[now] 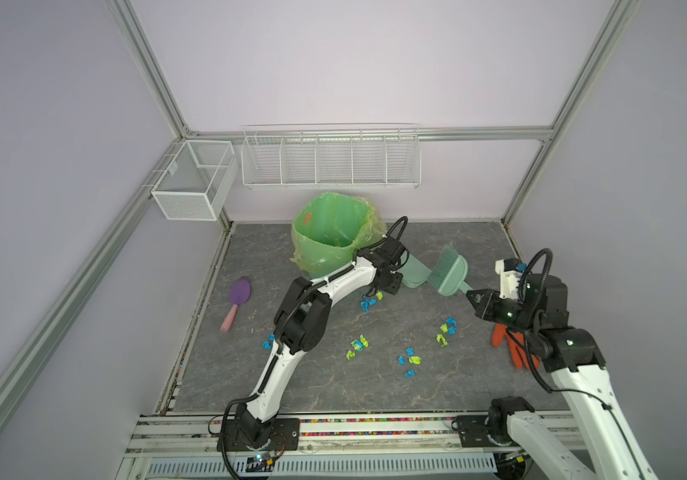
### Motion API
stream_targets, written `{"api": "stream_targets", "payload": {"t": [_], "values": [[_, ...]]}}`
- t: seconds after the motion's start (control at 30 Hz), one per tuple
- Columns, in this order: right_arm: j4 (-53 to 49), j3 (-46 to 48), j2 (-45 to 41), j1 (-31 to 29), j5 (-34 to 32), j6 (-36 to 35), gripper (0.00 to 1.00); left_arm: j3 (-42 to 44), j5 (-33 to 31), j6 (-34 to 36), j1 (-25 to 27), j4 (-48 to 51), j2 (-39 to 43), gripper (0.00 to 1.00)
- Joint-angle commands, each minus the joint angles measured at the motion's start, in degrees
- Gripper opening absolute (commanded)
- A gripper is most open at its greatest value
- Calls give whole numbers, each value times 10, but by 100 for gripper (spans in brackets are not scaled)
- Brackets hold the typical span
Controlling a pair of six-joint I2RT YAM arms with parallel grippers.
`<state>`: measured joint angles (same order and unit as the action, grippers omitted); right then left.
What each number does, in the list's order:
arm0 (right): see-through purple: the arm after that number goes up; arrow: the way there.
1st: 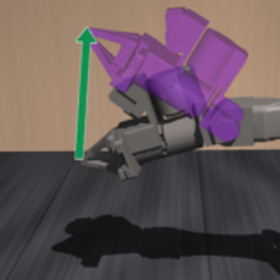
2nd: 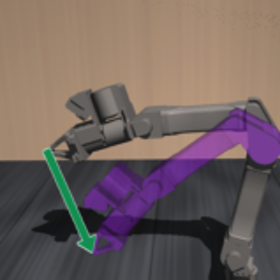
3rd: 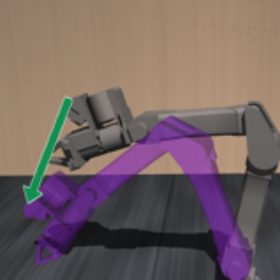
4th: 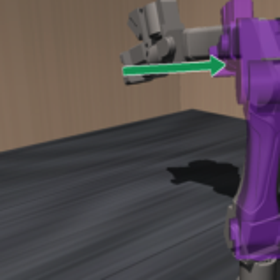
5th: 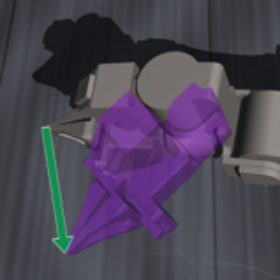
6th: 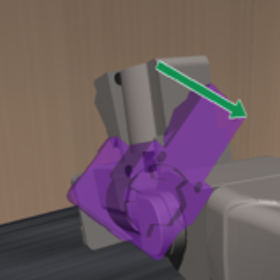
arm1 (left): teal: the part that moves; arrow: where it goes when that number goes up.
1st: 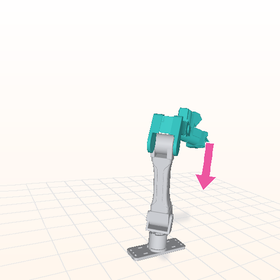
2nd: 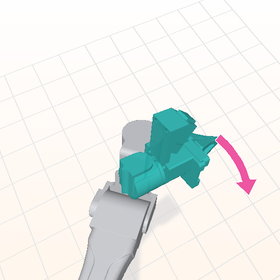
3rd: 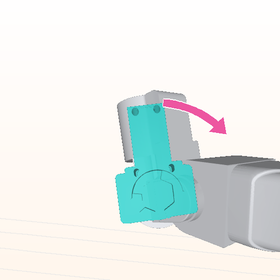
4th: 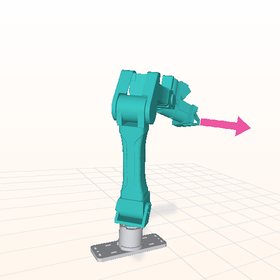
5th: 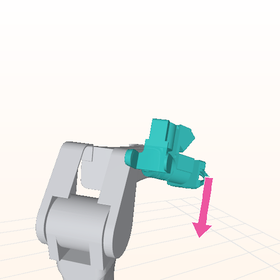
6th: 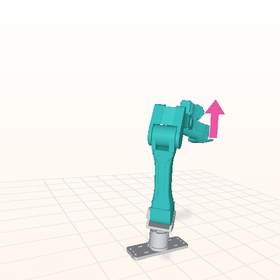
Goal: Sweep away the paper scraps from the table
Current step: 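Close the left gripper on the dustpan handle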
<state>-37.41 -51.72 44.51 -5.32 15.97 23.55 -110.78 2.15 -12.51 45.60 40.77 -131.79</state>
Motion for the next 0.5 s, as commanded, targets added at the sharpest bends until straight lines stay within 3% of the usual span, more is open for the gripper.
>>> {"api": "stream_targets", "payload": {"t": [0.0,0.2,0.47], "values": [[23,10,-5,4,8,-4,6,-1,49,-22,6,-17,-2,47],[24,10,-6,5,11,-3,6,10,65,-35,12,-17,8,46],[26,27,-6,7,19,-3,6,29,20,-33,12,3,42,46]]}}
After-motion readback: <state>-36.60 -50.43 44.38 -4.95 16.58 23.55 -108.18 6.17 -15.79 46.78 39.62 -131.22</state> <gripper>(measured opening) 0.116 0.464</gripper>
